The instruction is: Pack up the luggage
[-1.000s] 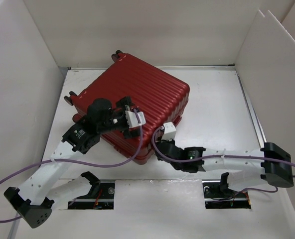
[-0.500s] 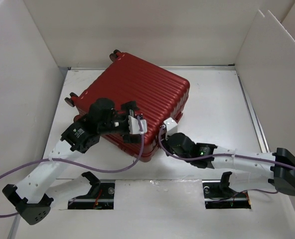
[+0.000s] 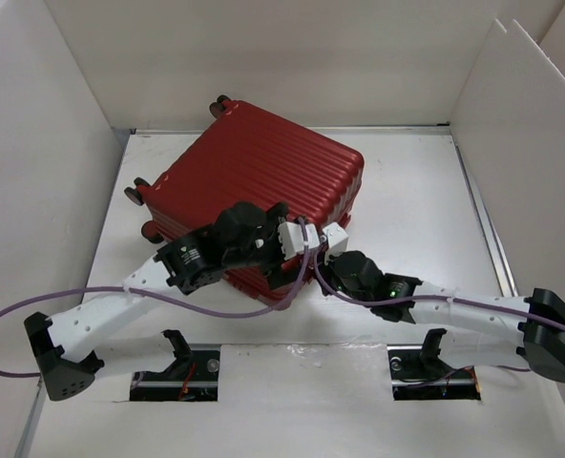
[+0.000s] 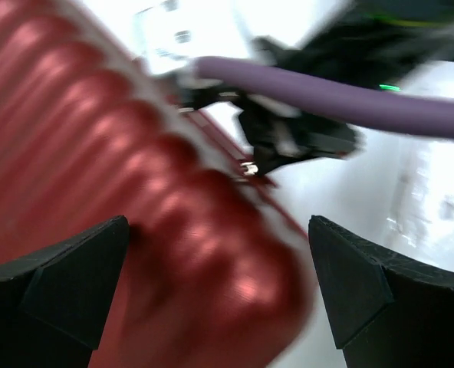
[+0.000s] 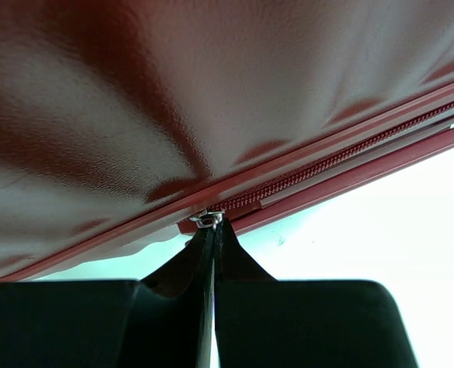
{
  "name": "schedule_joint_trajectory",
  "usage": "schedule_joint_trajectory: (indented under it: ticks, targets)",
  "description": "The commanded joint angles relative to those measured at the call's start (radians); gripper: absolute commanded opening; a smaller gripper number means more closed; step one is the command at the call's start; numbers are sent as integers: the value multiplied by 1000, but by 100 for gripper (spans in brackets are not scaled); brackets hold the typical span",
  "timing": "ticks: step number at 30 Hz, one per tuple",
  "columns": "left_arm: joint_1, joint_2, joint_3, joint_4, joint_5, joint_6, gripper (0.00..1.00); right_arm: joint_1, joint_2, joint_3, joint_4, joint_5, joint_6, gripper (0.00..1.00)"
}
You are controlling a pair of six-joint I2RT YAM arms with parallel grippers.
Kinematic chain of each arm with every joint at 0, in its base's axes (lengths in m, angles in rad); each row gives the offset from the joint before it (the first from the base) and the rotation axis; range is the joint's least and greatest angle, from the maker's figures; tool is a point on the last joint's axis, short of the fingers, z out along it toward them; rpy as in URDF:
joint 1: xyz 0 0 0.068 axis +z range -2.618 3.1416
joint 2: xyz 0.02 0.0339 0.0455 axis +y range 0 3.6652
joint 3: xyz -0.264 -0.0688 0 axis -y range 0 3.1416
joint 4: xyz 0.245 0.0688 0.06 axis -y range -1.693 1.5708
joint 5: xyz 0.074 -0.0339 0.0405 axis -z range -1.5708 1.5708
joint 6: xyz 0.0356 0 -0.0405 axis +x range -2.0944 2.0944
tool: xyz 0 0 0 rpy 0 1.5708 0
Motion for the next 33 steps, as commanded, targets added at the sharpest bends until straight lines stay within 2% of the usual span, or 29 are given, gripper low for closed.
schedule_joint_trajectory:
  ticks: [1, 4, 9, 14, 17, 19, 25, 31, 33]
  targets:
    - [-5, 46, -16, 40, -284, -129, 100, -19, 10, 21, 158, 42, 39, 0]
    - [-23, 86, -51, 28, -351, -106, 100, -19, 10, 21, 158, 67, 65, 0]
    - [-23, 143, -172, 28, -450, -95, 100, -19, 28, 59, 54, 101, 76, 0]
    - [-23, 104, -192, 28, -326, -115, 100, -72, 48, 84, -17, 66, 76, 0]
    - [-23, 127, -233, 19, -363, -106, 93, -112, 38, 84, -17, 57, 117, 0]
    - [-23, 137, -288, 19, -384, -75, 85, -163, -3, 72, -28, 56, 160, 0]
    - [-23, 110, -390, 62, -437, -41, 85, -319, -99, 52, -83, 92, 171, 0]
    - [-23, 101, -444, 71, -427, -32, 85, -538, 7, 116, -51, 31, -25, 0]
    - [-23, 92, -444, 71, -427, -32, 85, -664, 83, 183, -20, -8, -108, 0]
